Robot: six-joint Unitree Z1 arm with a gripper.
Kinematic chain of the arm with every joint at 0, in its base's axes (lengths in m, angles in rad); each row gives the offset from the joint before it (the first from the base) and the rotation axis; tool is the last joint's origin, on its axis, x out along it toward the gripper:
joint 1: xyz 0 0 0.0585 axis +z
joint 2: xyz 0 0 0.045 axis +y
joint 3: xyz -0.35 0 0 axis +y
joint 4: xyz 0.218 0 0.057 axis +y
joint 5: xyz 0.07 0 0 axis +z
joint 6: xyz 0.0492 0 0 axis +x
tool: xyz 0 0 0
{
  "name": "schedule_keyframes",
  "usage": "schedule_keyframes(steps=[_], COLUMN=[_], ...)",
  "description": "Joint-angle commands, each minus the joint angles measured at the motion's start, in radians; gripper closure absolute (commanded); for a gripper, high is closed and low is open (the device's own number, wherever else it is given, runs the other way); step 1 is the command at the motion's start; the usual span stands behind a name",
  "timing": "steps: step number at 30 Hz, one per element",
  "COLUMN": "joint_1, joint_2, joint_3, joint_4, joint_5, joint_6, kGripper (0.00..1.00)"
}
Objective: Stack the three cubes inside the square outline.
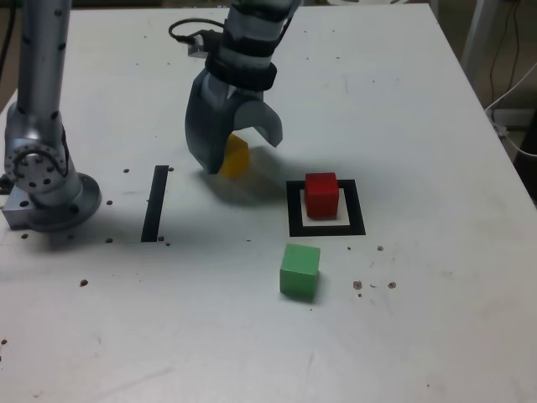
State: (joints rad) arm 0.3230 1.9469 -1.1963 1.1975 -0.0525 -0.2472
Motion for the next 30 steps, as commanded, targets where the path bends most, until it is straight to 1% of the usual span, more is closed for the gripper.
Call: schedule_keyframes(steps=[1,2,5,12,14,16,19,26,30], joint_1=[0.014,0.018,0.033,0.039,0.039,0.039,0.039,0.039,0.035], joint_2=[0.003,0.003,0.009,0.035,0.038,0.038,0.039,0.037,0.031], joint_3=[0.004,0.005,0.009,0.010,0.010,0.011,0.013,0.015,0.013], joint_4=[0.000,0.000,0.000,-0.021,-0.028,-0.037,-0.049,-0.066,-0.078], joint_5=[-0.008,-0.011,-0.020,-0.023,-0.021,-0.020,-0.021,-0.023,-0.018], joint_6=[0.014,0.018,0.035,0.048,0.050,0.053,0.059,0.070,0.075], kGripper=[0.14,0.15,0.25,0.57,0.65,0.69,0.72,0.72,0.72])
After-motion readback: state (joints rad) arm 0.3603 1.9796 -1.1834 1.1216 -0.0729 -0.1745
